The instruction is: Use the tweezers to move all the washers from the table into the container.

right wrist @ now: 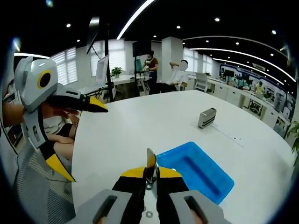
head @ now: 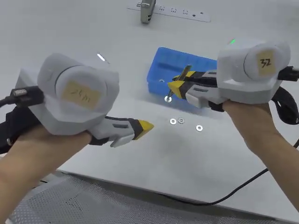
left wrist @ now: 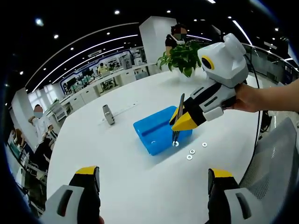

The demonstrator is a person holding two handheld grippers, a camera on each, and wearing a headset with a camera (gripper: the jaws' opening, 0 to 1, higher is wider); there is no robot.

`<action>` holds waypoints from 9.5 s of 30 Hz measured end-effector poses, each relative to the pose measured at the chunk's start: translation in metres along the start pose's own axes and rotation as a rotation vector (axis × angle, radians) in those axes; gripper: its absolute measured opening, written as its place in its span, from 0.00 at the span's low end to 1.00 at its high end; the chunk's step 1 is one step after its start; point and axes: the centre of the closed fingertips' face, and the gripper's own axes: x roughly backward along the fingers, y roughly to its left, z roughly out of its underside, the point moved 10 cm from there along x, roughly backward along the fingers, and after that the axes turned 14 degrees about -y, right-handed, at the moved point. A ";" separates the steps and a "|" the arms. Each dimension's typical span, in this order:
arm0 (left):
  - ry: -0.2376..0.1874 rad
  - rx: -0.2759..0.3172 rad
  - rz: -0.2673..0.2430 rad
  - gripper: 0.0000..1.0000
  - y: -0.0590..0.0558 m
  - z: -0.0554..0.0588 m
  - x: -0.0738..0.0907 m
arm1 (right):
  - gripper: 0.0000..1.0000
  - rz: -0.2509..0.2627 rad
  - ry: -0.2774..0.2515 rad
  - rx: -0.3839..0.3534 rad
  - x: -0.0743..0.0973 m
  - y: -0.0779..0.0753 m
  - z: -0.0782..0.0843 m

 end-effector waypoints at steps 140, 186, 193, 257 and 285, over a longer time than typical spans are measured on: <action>0.056 -0.053 0.037 0.99 -0.003 0.006 -0.003 | 0.05 0.033 0.100 -0.104 0.008 0.013 0.048; 0.071 -0.070 0.045 0.99 -0.003 0.008 -0.003 | 0.04 0.125 -0.045 -0.037 0.006 -0.017 -0.006; 0.070 -0.069 0.052 0.99 -0.003 0.008 -0.004 | 0.04 0.163 -0.061 -0.033 -0.003 -0.034 -0.007; 0.031 -0.057 0.031 0.98 -0.001 -0.002 -0.003 | 0.04 0.165 -0.118 -0.103 0.024 -0.017 -0.010; 0.037 -0.045 0.041 0.99 -0.003 0.004 -0.005 | 0.05 0.107 0.115 -0.108 0.020 0.003 0.060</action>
